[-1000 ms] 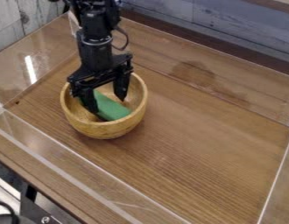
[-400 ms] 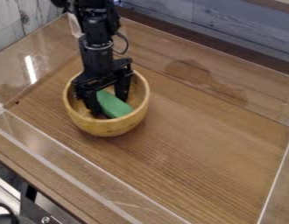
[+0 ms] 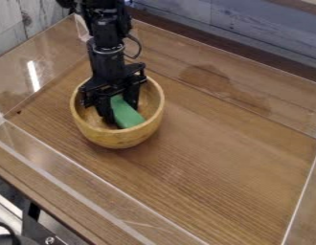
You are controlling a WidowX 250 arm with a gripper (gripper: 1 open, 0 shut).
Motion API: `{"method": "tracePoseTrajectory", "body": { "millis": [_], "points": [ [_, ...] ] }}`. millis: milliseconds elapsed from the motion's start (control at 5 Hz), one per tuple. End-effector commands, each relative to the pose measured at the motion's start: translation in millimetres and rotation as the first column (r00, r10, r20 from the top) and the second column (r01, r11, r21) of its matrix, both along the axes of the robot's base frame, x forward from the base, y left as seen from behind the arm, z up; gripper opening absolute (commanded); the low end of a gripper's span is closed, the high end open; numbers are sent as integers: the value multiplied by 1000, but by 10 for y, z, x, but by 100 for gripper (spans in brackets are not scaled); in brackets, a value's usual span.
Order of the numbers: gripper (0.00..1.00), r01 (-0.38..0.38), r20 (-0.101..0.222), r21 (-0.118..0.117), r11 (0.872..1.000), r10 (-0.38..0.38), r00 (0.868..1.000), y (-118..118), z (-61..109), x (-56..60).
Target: Remove the green block from the brown bowl and put it on the table
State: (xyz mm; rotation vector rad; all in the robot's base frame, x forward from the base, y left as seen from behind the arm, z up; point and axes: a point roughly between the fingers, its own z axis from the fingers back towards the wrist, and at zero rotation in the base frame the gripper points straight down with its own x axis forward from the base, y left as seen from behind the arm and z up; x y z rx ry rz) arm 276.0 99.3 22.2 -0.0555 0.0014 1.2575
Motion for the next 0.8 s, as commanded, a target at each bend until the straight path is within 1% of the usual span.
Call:
{"method": "tracePoseTrajectory", "body": {
  "millis": [0, 200, 400, 600],
  "points": [
    [0, 48, 38, -24, 999, -47, 998, -22, 366, 72],
    [0, 100, 61, -59, 993, -96, 994, -64, 730, 124],
    [0, 108, 76, -86, 990, -102, 992, -253, 886, 120],
    [0, 110, 84, -87, 990, -103, 991, -481, 894, 90]
  ]
}}
